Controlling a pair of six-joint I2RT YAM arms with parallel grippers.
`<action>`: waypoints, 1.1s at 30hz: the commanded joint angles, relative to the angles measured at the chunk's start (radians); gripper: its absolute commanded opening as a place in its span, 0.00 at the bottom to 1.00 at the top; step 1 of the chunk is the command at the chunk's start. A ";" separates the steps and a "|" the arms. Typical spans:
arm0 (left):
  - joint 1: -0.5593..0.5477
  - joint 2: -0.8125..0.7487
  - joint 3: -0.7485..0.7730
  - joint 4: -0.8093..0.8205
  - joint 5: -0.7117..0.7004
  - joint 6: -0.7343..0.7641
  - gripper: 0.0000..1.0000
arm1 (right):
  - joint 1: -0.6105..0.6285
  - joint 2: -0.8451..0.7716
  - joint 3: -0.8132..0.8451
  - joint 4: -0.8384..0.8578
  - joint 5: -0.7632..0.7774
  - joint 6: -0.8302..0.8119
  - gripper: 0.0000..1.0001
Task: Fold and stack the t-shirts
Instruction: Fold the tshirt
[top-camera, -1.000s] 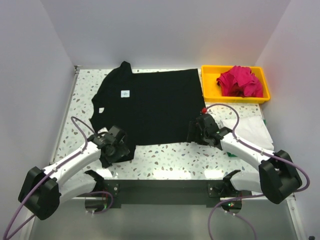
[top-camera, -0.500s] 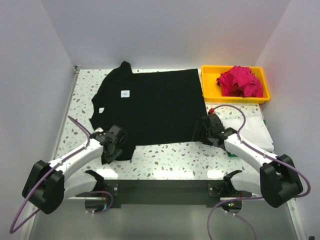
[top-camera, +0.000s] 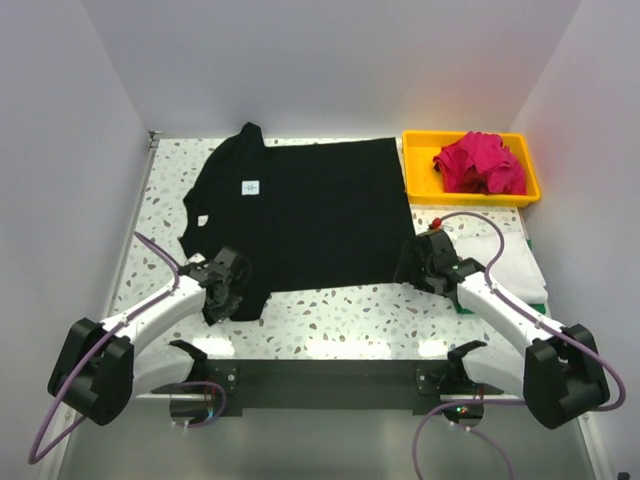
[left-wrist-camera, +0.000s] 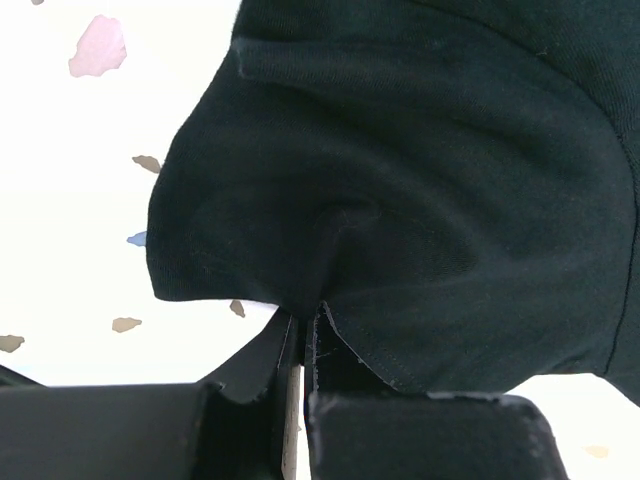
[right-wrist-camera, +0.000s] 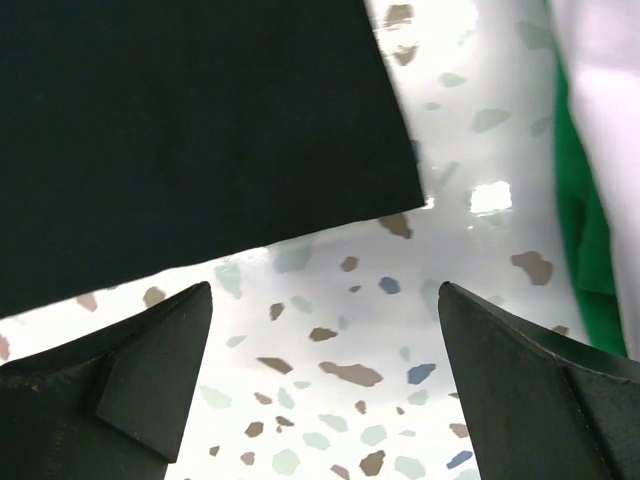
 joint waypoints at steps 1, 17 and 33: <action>0.014 -0.015 -0.017 0.027 -0.051 0.032 0.00 | -0.041 -0.005 -0.010 -0.012 0.046 0.011 0.99; 0.045 -0.142 -0.013 0.006 -0.086 0.067 0.00 | -0.054 0.130 -0.024 0.211 0.029 0.080 0.82; 0.053 -0.170 0.003 0.006 -0.055 0.078 0.00 | -0.053 0.125 -0.097 0.246 0.047 0.092 0.08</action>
